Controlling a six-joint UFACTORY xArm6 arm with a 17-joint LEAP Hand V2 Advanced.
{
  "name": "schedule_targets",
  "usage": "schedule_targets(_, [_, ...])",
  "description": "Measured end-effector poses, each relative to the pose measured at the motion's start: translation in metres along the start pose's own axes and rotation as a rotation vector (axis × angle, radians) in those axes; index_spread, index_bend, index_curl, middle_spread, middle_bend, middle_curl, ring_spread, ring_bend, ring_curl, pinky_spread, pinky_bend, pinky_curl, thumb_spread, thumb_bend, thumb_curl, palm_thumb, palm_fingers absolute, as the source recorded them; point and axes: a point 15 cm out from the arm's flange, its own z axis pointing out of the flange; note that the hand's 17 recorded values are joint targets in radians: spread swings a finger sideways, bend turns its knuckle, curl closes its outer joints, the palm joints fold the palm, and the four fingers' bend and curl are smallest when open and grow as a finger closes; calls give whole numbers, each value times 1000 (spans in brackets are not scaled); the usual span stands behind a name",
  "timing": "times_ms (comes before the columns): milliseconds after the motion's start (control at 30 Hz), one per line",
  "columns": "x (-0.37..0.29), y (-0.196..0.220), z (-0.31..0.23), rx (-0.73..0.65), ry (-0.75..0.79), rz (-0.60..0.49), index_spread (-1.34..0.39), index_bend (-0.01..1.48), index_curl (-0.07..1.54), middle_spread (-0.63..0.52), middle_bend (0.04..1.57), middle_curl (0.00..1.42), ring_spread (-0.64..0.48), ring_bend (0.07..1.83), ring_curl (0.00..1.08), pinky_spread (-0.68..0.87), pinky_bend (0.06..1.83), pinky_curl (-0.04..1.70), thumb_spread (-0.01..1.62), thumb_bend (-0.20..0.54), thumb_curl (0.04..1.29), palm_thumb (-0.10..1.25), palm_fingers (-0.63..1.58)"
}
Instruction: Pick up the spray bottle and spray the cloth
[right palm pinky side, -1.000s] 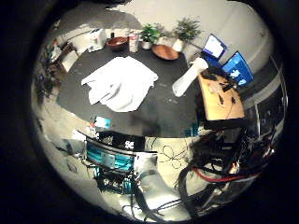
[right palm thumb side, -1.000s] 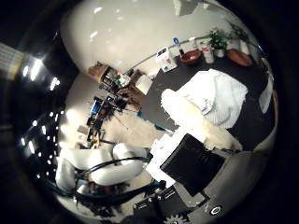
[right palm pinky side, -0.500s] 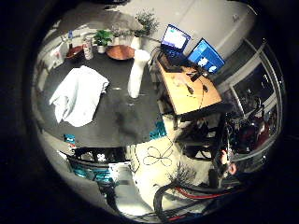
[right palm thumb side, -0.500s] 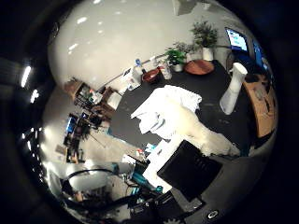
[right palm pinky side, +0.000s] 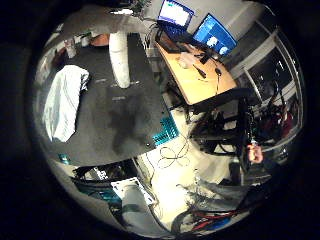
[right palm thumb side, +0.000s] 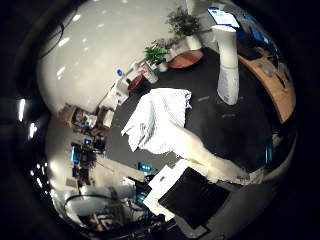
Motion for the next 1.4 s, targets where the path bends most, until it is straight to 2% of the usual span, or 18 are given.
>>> schedule_targets(133, [24,-10,14,9,-28,72,-352,185,339,-22,254,329,219,731,27,548,1225,-4,1055,-29,438,443,447])
schedule_targets(400, [69,-43,12,18,-8,145,-334,180,339,-10,256,331,233,697,36,556,1240,-3,1049,-31,409,394,425])
schedule_targets(833, [150,-86,55,57,-165,322,-303,180,332,31,241,330,248,670,61,554,1270,-4,1047,-29,371,324,378])
schedule_targets(1033, [146,-94,86,113,-301,354,-274,179,330,50,236,332,257,650,73,555,1267,-4,1051,-28,364,314,348])
schedule_targets(1400, [78,-109,121,101,-434,291,-248,178,326,81,223,334,271,603,94,559,1254,-2,1054,-27,352,305,308])
